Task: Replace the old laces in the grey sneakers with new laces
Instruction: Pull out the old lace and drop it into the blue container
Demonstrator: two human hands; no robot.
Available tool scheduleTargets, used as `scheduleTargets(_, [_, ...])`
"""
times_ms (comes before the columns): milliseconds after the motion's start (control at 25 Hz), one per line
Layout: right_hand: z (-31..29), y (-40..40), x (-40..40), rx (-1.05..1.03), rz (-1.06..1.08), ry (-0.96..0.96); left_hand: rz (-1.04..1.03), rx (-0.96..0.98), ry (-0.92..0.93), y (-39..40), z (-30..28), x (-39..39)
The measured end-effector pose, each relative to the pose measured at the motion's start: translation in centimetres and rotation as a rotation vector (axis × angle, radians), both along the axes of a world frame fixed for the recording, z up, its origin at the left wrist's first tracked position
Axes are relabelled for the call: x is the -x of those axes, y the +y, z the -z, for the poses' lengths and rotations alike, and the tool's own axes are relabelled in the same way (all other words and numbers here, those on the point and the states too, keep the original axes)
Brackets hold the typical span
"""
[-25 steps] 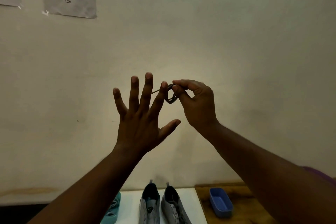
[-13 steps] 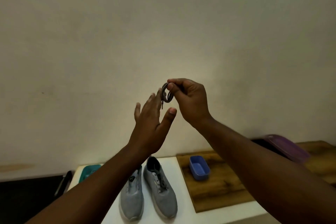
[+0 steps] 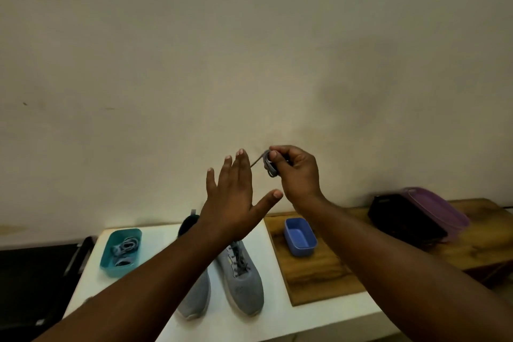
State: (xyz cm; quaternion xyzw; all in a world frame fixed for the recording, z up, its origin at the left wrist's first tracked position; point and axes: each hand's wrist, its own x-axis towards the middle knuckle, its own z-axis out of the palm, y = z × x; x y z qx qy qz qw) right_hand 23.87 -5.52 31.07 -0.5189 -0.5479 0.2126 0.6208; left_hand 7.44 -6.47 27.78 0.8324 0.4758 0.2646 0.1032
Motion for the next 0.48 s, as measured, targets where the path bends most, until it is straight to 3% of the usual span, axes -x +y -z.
scheduleTargets(280, [11.9, 4.5, -9.2, 0.255, 0.228, -0.140, 0.030, -0.071, 0.234, 3.2, 8.6, -2.0])
scheduleTargets(480, [19.7, 5.7, -15.2, 0.440, 0.333, -0.364, 0.117, -0.073, 0.357, 5.2, 14.0, -5.0])
